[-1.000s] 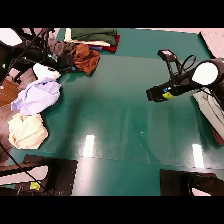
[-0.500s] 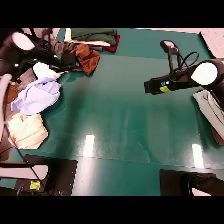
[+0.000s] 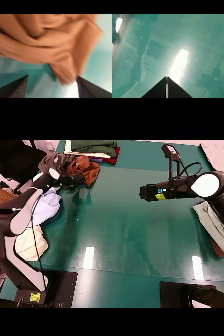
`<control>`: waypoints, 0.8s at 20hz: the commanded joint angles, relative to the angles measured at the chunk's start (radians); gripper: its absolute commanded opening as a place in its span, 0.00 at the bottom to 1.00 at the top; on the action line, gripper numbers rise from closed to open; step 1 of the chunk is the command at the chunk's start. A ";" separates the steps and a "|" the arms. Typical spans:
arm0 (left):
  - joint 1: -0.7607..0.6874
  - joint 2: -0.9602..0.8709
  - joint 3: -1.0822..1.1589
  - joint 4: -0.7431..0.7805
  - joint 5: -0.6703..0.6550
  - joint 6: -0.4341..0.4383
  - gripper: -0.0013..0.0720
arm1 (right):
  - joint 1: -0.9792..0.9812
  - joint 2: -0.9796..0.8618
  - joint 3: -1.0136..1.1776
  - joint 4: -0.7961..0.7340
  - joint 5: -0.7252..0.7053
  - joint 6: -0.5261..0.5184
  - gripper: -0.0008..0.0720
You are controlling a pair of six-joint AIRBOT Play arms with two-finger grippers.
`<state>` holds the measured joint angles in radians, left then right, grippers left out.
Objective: Fold the shirts.
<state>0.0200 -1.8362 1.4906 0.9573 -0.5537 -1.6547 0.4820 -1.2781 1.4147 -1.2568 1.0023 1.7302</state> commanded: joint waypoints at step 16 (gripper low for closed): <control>-0.148 0.325 -0.179 0.270 -0.351 0.087 0.05 | -0.193 0.005 0.000 0.005 0.057 -0.003 0.05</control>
<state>-0.0853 -1.6630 1.4143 0.9905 -0.7330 -1.5299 0.3786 -1.2770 1.4147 -1.2552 1.0061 1.7302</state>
